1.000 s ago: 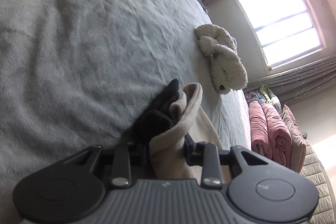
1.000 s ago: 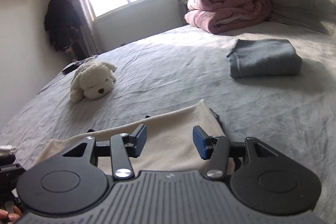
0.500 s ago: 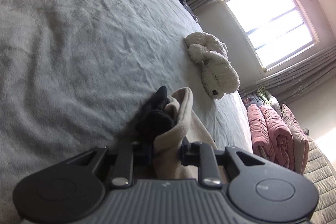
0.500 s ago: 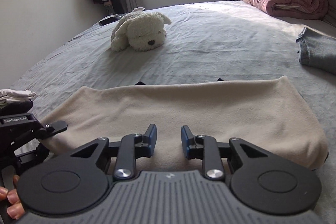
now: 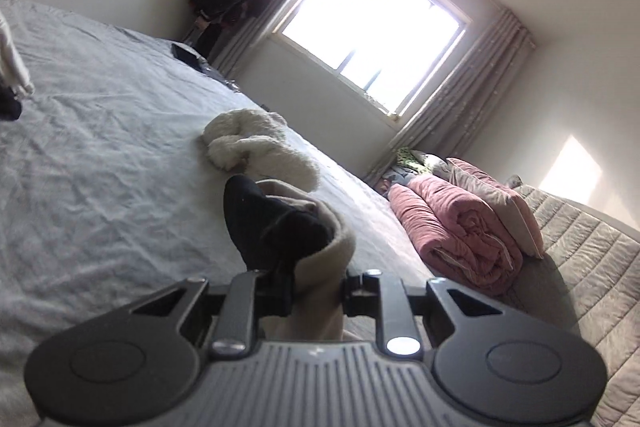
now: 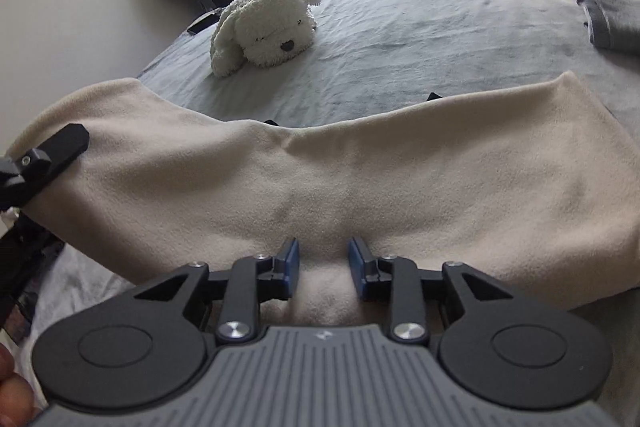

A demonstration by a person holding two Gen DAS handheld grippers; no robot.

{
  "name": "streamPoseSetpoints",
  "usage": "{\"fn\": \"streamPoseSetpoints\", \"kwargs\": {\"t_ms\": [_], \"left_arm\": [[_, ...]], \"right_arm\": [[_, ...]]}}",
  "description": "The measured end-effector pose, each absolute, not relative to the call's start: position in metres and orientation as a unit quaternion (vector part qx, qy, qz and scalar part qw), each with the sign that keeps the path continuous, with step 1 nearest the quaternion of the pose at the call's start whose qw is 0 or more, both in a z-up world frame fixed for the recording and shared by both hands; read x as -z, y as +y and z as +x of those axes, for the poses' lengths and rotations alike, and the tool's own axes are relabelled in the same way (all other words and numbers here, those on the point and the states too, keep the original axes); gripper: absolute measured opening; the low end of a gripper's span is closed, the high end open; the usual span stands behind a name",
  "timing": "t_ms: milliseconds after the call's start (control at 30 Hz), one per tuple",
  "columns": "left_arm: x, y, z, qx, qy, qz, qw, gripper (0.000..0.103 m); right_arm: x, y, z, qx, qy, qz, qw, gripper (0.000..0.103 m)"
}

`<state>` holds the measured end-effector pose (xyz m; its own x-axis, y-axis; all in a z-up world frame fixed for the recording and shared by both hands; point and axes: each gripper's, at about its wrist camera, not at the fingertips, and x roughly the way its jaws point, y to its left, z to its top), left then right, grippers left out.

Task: Fold clothes

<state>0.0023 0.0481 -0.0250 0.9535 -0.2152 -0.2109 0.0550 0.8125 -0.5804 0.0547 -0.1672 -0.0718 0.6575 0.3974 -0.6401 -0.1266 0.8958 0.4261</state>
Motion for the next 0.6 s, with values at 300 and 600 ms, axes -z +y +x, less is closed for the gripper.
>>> {"fn": "streamPoseSetpoints", "kwargs": {"t_ms": [300, 600], "left_arm": [[0.015, 0.012, 0.008, 0.135, 0.143, -0.280, 0.939, 0.021], [0.024, -0.031, 0.010, 0.184, 0.171, -0.240, 0.938, 0.022]], "right_arm": [[0.062, -0.223, 0.053, -0.151, 0.392, 0.349, 0.837, 0.057], [0.066, -0.274, 0.050, -0.122, 0.371, 0.461, 0.797, 0.059]]}}
